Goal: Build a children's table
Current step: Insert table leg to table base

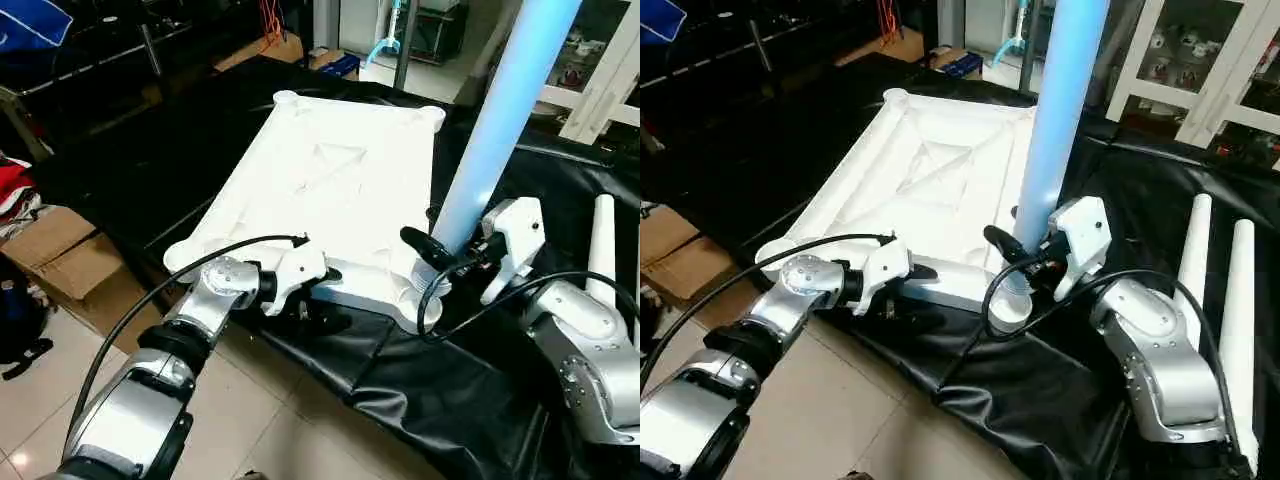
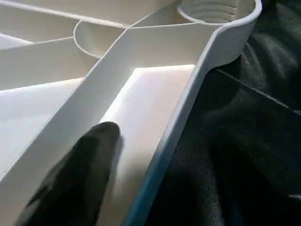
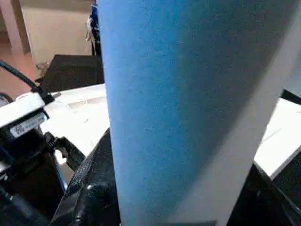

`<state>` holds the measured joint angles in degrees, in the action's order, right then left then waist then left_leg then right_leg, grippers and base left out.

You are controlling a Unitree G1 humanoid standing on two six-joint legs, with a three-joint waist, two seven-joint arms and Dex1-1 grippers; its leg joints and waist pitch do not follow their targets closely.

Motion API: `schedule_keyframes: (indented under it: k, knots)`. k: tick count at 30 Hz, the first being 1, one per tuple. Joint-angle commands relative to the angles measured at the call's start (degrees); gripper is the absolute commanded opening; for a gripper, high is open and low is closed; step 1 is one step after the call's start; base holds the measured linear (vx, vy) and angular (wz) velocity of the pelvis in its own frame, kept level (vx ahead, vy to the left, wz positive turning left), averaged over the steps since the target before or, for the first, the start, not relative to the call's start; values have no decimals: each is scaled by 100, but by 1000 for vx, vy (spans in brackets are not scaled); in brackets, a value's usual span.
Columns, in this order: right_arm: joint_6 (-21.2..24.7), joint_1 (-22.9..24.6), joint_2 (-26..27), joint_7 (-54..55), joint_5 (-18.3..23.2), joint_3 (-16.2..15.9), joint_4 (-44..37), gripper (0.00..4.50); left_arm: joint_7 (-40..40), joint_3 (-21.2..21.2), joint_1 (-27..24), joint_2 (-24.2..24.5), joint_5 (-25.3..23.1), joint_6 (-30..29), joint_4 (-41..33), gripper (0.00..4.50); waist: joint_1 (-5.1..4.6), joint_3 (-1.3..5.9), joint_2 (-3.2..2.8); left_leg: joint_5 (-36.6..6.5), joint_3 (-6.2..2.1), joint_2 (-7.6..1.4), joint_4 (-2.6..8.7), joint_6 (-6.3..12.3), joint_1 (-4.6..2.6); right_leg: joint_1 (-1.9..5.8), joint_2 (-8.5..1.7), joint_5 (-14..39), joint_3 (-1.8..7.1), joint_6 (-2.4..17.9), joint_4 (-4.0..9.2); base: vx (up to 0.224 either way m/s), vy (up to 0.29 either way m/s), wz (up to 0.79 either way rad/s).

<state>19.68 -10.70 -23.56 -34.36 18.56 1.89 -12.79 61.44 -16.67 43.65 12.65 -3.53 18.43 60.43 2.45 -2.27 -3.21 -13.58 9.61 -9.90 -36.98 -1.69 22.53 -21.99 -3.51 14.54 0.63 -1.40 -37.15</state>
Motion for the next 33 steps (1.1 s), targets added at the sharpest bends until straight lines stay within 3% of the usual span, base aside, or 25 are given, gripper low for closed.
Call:
schedule_keyframes:
  k: [1,5,10,12,13,14,15,16,17,21,31,33]
  knots:
    - [-106,43,-38,-65,9,100,-109,186,-50,-27,153,-54,-84,103,157,338,-3,515,70,1239,-95,-234,256,880,-143,383,-339,-3204,93,1735,112,0,0,0]
    - [-143,65,-49,-59,-1,122,-78,186,-104,-148,286,-44,-296,223,283,319,-1,523,54,1245,-105,-242,255,869,-143,393,-346,-3281,90,1767,101,0,0,0]
    - [-221,119,14,77,-17,130,-94,186,-215,-354,490,22,-664,440,602,281,-11,536,-47,1283,-122,-231,238,813,-144,405,-349,-3498,83,1730,92,0,0,0]
    - [-227,158,35,100,-32,120,-140,186,-159,-351,517,20,-670,447,651,249,-14,526,-23,1141,-117,-223,254,785,-133,412,-348,-3442,87,1723,114,0,0,0]
    - [-221,197,52,116,-35,125,-193,186,-84,-332,570,5,-663,440,717,249,-18,531,-112,1105,-127,-228,247,767,-145,396,-354,-3382,80,1727,114,0,0,0]
    - [-215,207,56,119,-32,131,-208,186,-63,-324,590,-1,-658,436,736,242,-32,534,-69,1088,-127,-237,253,759,-147,407,-341,-3365,79,1750,116,0,0,0]
    - [-218,215,51,121,-35,136,-215,186,-35,-320,618,-8,-673,433,770,243,-28,540,-117,1112,-133,-232,245,754,-145,411,-347,-3388,78,1758,103,0,0,0]
    - [-223,230,47,126,-34,148,-226,186,-30,-339,659,-6,-715,438,812,239,-34,538,-118,1128,-132,-229,241,765,-141,410,-346,-3408,78,1752,107,0,0,0]
    - [-226,231,40,127,-33,159,-225,186,-30,-353,691,-5,-745,439,843,207,-38,540,-118,1130,-134,-228,243,767,-139,412,-347,-3399,76,1737,110,0,0,0]
    - [-292,235,36,165,-30,138,-190,186,-54,-301,832,-38,-776,419,1011,178,-47,542,-150,1100,-137,-237,241,769,-151,401,-351,-3369,71,1744,119,0,0,0]
    - [-313,106,92,179,-44,52,-159,186,-18,-367,808,-9,-922,522,1109,107,-27,536,-138,1046,-135,-253,249,833,-154,387,-364,-3203,73,1806,125,0,0,0]
    - [-327,57,85,166,-42,55,-112,186,-49,-356,802,6,-932,535,1139,98,-25,540,-96,1084,-132,-247,248,848,-144,399,-363,-3246,76,1804,118,0,0,0]
